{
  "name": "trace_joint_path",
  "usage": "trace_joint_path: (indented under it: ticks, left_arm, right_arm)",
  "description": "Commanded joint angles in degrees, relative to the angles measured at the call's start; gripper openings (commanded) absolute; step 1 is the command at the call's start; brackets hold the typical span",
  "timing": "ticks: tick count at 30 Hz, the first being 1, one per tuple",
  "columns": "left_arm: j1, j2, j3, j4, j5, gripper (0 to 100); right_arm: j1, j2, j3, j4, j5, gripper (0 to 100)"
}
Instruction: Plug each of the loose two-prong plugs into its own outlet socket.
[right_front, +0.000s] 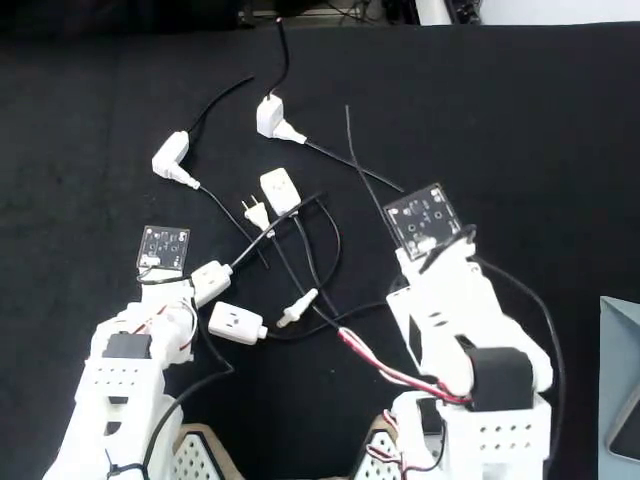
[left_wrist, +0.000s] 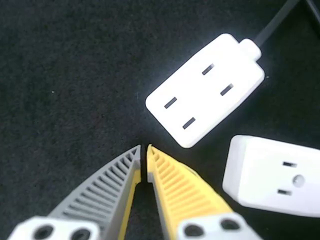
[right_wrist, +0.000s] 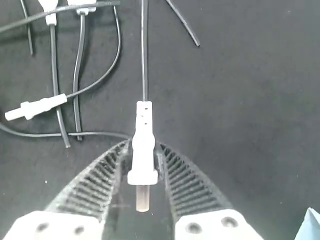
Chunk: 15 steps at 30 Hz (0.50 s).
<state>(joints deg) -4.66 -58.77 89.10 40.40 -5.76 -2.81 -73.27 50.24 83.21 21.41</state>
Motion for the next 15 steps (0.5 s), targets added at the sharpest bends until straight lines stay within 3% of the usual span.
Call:
trace_joint_path:
  ticks: [1, 5, 15]
  left_arm:
    - [4.4, -0.7, -0.1, -0.7, 0.1, 4]
    - [6.8, -0.7, -0.1, -0.7, 0.1, 4]
    - [5.1, -0.7, -4.5, -0.2, 0.1, 4]
  right_arm:
    - [-0.6, -0.9, -2.1, 0.2, -1.2, 1.2]
    - [-1.2, -0.9, -4.5, -0.1, -2.6, 1.2]
    - [-10.7, -0.9, -5.8, -0.6, -8.3, 1.2]
